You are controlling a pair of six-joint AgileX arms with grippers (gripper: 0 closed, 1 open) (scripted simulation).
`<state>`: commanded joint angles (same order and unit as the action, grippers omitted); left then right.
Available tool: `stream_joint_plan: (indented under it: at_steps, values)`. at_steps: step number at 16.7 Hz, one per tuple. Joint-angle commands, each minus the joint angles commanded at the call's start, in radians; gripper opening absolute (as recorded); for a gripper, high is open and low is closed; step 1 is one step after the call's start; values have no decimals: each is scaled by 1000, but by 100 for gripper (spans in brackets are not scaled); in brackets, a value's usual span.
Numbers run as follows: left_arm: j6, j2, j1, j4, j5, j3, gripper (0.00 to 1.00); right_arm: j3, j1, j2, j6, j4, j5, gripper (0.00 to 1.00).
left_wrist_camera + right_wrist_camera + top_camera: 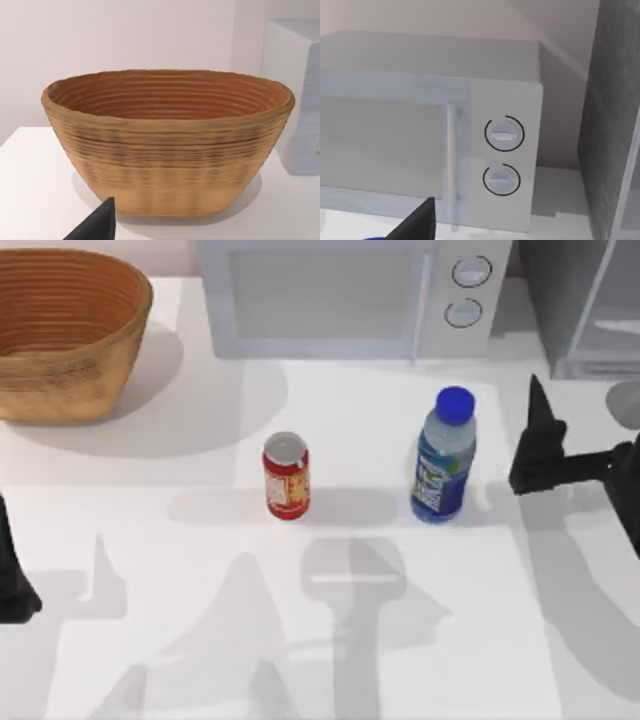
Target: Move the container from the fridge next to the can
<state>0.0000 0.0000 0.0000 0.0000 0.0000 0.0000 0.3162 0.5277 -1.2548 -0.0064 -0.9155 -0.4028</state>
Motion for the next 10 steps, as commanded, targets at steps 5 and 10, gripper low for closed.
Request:
stream_joint_plan:
  at_steps: [5, 10]
  values:
    - [0, 0, 0, 0, 0, 0, 100, -138, -208, 512, 4, 396, 191, 100]
    - [0, 0, 0, 0, 0, 0, 100, -244, -397, 953, 10, 721, 327, 100]
